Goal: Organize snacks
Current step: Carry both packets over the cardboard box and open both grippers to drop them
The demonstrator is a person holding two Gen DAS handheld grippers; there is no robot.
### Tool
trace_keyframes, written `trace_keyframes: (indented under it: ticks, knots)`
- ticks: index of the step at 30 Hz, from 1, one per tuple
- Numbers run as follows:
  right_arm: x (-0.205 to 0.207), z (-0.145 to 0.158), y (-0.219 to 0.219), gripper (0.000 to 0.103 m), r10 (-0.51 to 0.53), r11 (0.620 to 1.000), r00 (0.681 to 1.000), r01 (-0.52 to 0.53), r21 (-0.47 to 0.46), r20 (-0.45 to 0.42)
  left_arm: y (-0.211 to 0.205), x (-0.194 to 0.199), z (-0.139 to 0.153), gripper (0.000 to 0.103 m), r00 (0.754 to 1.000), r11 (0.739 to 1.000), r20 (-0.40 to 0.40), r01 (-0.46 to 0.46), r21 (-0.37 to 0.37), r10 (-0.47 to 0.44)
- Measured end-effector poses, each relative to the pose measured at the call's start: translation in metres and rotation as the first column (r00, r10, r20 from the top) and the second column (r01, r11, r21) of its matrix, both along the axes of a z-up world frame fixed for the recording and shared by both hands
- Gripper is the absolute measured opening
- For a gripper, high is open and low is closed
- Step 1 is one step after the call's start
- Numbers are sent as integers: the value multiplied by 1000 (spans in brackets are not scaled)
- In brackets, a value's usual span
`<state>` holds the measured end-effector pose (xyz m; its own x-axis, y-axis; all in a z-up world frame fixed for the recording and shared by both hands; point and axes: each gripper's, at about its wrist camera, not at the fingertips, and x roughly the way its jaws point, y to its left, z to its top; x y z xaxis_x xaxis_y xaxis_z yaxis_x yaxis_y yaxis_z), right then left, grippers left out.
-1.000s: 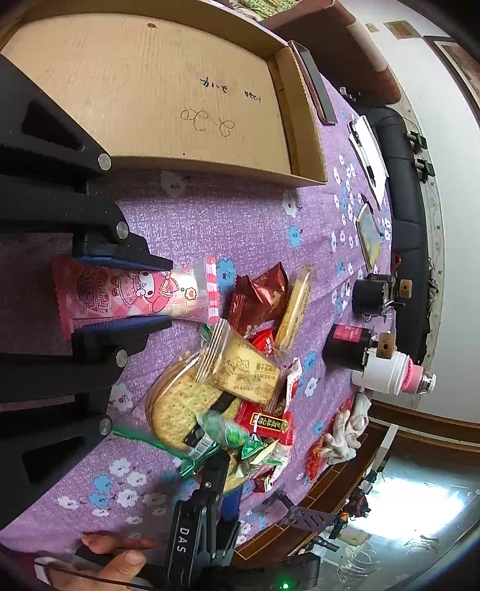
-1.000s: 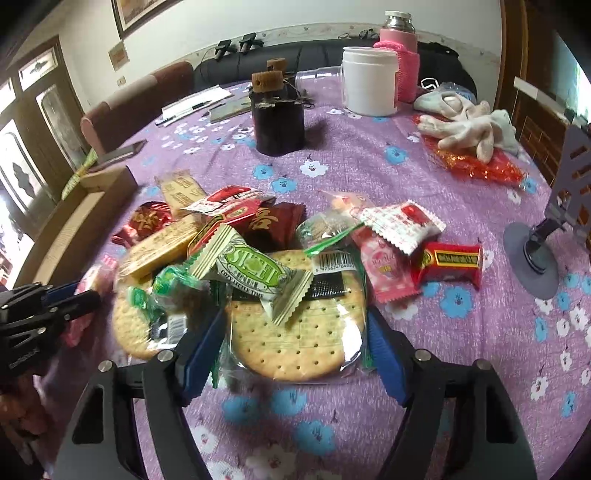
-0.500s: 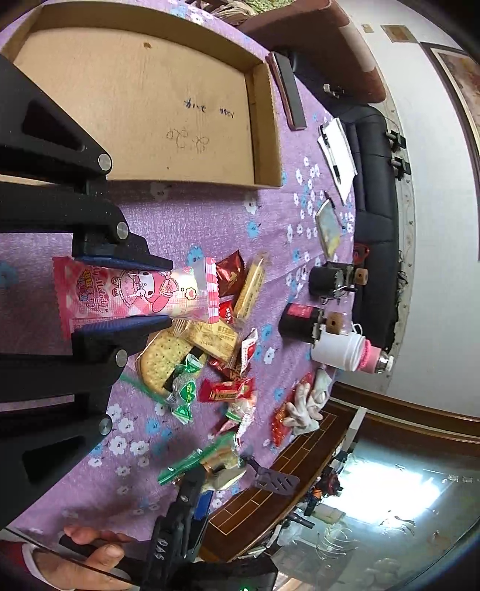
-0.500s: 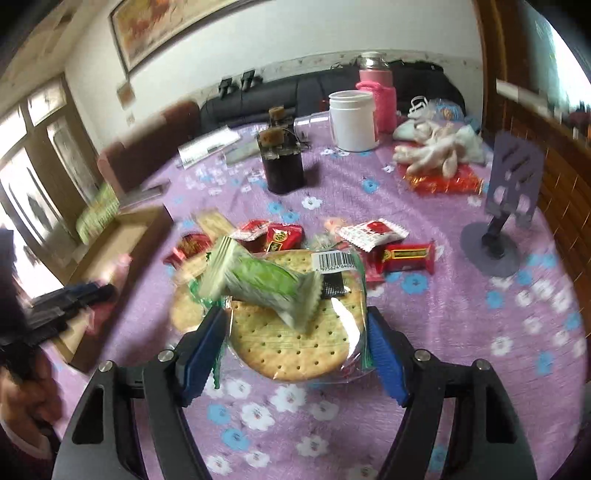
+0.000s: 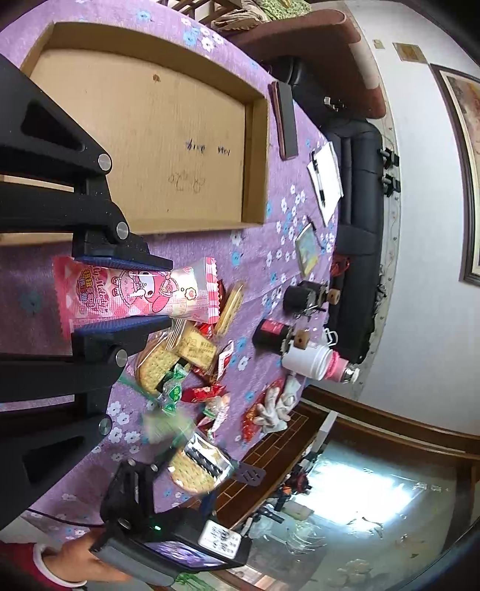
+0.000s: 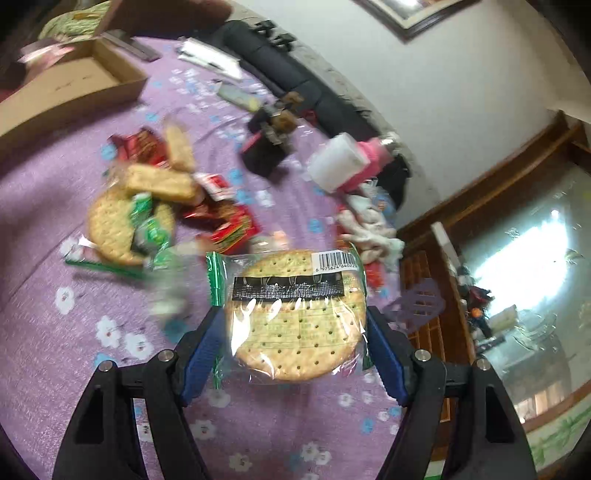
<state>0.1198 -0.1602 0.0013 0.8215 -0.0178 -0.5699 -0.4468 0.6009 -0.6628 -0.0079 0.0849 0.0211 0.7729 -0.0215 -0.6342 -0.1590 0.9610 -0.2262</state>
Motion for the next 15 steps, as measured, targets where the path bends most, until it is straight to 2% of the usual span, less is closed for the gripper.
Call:
trace_keyframes:
  ticks: [2, 3, 4, 5, 8, 9, 10, 11, 13, 15]
  knots:
    - [5, 11, -7, 74, -27, 999, 1000, 27, 39, -3, 8, -6, 2, 23, 1000, 1000, 12, -14, -7, 14]
    - [5, 20, -11, 74, -22, 995, 999, 24, 98, -29, 11, -8, 3, 23, 1000, 1000, 16, -21, -5, 21]
    - [4, 31, -14, 74, 3, 978, 995, 18, 206, -99, 16, -12, 5, 23, 999, 999, 22, -36, 4, 36]
    - [7, 44, -21, 74, 68, 930, 977, 12, 368, -202, 19, -14, 7, 23, 999, 999, 27, -46, 10, 46]
    - [8, 60, -16, 74, 275, 758, 895, 23, 652, -351, 39, -23, 11, 23, 995, 994, 31, -100, 36, 99]
    - [7, 61, -6, 75, 328, 721, 870, 22, 693, -368, 49, -26, 10, 24, 992, 991, 23, -124, 42, 124]
    - [3, 61, 13, 75, 400, 678, 831, 17, 735, -388, 57, -29, 8, 24, 990, 989, 17, -144, 41, 143]
    - [-1, 59, 29, 75, 439, 659, 807, 8, 752, -394, 69, -33, 5, 24, 985, 984, 2, -172, 43, 172]
    - [-10, 54, 67, 75, 514, 635, 759, -23, 772, -400, 83, -39, 2, 24, 978, 977, -16, -208, 52, 209]
    - [-21, 47, 104, 75, 561, 634, 721, -58, 771, -407, 99, -47, -4, 24, 967, 966, -42, -248, 75, 252]
